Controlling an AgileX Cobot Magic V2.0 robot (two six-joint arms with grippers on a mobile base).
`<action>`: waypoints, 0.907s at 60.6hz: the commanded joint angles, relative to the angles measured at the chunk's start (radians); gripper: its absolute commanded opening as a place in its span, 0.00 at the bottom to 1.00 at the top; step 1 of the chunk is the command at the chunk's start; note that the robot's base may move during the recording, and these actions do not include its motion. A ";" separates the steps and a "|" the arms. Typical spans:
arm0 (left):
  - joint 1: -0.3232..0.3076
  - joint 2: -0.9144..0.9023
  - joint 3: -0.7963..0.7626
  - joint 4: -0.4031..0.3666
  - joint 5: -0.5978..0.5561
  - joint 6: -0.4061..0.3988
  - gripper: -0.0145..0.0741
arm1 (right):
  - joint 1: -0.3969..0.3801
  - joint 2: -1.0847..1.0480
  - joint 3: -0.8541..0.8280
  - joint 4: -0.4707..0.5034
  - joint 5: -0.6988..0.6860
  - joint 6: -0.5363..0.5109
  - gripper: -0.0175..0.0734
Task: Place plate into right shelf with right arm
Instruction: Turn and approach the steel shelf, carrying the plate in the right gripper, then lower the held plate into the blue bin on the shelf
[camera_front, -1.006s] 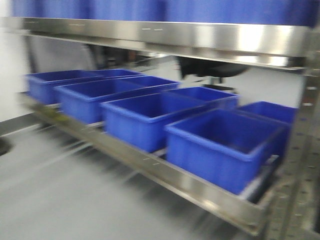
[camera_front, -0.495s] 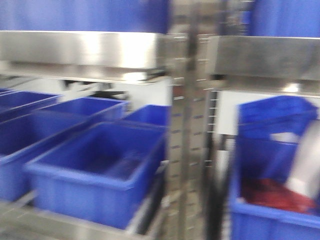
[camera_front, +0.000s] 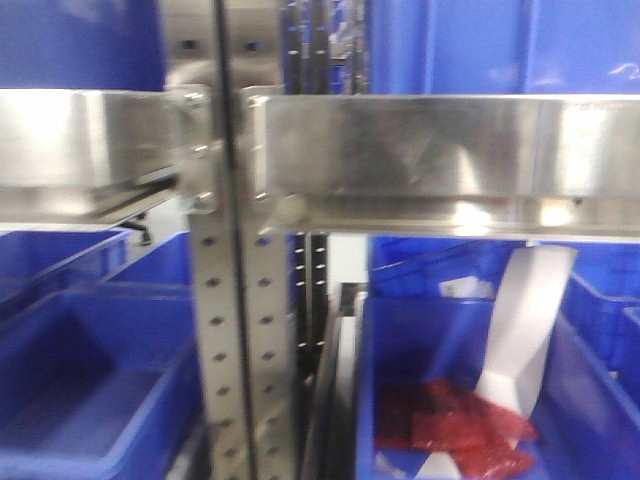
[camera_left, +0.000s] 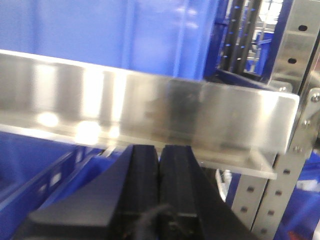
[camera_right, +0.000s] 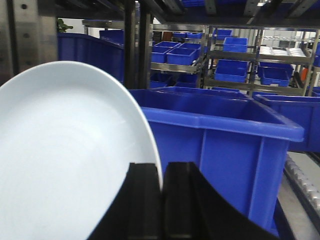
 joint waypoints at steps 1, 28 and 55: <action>0.000 -0.012 0.007 0.000 -0.089 -0.006 0.11 | -0.004 0.016 -0.030 -0.014 -0.100 -0.001 0.25; 0.000 -0.012 0.007 0.000 -0.089 -0.006 0.11 | -0.004 0.016 -0.030 -0.014 -0.100 -0.001 0.25; -0.009 -0.012 0.007 0.000 -0.089 -0.006 0.11 | -0.004 0.016 -0.030 -0.013 -0.114 -0.001 0.25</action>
